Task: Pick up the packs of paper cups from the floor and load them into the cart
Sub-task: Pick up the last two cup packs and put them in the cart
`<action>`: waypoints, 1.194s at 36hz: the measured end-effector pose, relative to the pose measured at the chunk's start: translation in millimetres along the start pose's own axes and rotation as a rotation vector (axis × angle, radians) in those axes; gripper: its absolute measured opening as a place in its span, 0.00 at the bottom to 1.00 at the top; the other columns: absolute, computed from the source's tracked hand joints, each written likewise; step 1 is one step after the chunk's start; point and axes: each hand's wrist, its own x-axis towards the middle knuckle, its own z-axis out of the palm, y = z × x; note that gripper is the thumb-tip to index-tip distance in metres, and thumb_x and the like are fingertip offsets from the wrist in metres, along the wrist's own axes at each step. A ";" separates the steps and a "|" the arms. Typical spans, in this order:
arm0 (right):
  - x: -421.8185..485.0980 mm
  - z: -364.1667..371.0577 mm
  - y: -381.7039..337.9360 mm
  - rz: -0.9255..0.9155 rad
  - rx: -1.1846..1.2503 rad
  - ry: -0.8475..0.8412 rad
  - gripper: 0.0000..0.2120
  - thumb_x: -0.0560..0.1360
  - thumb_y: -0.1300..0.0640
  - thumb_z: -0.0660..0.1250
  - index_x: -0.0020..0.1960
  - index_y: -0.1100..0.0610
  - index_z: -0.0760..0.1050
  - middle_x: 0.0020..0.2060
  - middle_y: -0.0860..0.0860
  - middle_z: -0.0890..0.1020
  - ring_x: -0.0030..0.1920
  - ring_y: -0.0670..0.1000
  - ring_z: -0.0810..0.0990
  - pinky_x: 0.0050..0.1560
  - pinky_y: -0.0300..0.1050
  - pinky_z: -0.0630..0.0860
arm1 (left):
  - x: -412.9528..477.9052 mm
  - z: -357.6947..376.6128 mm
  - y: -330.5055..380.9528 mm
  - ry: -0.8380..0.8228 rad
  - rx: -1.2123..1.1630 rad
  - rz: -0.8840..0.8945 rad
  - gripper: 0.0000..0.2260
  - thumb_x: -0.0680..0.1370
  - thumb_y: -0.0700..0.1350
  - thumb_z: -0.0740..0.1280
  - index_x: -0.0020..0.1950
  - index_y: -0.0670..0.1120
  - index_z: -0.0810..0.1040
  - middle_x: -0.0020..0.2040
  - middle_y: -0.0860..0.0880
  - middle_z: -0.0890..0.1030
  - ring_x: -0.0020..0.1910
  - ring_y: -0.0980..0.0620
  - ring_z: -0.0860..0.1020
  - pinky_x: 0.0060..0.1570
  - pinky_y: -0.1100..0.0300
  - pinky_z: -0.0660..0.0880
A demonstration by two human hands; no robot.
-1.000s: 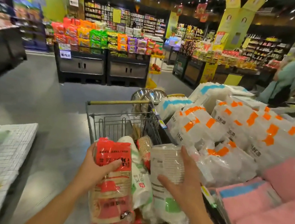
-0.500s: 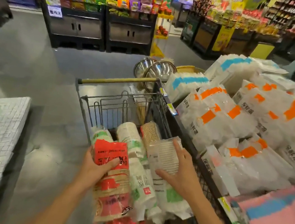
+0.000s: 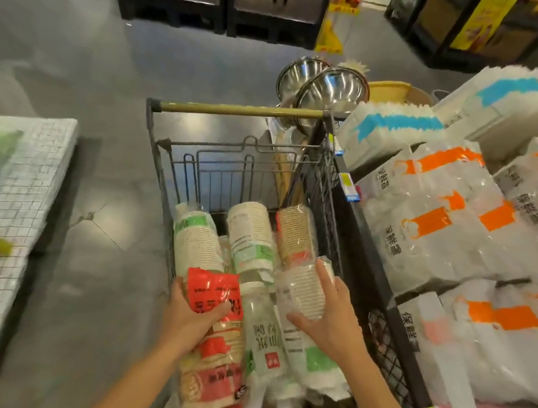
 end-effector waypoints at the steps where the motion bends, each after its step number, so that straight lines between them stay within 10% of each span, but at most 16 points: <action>1: 5.1 3.4 4.7 0.006 -0.006 -0.017 0.55 0.69 0.37 0.78 0.79 0.28 0.39 0.80 0.51 0.57 0.76 0.56 0.66 0.67 0.61 0.74 | 2.0 4.1 -2.6 0.026 0.026 -0.013 0.49 0.61 0.57 0.84 0.75 0.54 0.60 0.63 0.49 0.79 0.57 0.47 0.81 0.59 0.42 0.79; 12: 29.7 62.4 69.4 0.129 -0.114 -0.240 0.53 0.76 0.40 0.71 0.80 0.35 0.30 0.82 0.56 0.36 0.82 0.65 0.47 0.76 0.65 0.61 | 7.3 34.7 -34.9 0.226 0.324 -0.062 0.54 0.71 0.61 0.75 0.83 0.52 0.41 0.81 0.42 0.50 0.79 0.37 0.57 0.75 0.37 0.61; 19: 35.1 53.9 81.6 0.108 -0.058 -0.269 0.52 0.77 0.42 0.71 0.81 0.37 0.33 0.82 0.56 0.35 0.82 0.64 0.44 0.77 0.62 0.57 | 12.4 43.2 -39.4 0.258 0.511 -0.001 0.51 0.74 0.64 0.70 0.83 0.42 0.44 0.82 0.40 0.51 0.80 0.39 0.54 0.77 0.39 0.56; 43: -2.9 12.3 68.3 -0.010 -0.122 -0.185 0.42 0.79 0.42 0.68 0.84 0.44 0.47 0.84 0.56 0.47 0.82 0.59 0.53 0.77 0.55 0.63 | -12.7 9.8 -17.1 0.053 0.886 0.282 0.41 0.76 0.68 0.62 0.82 0.52 0.53 0.82 0.48 0.54 0.80 0.43 0.55 0.75 0.36 0.57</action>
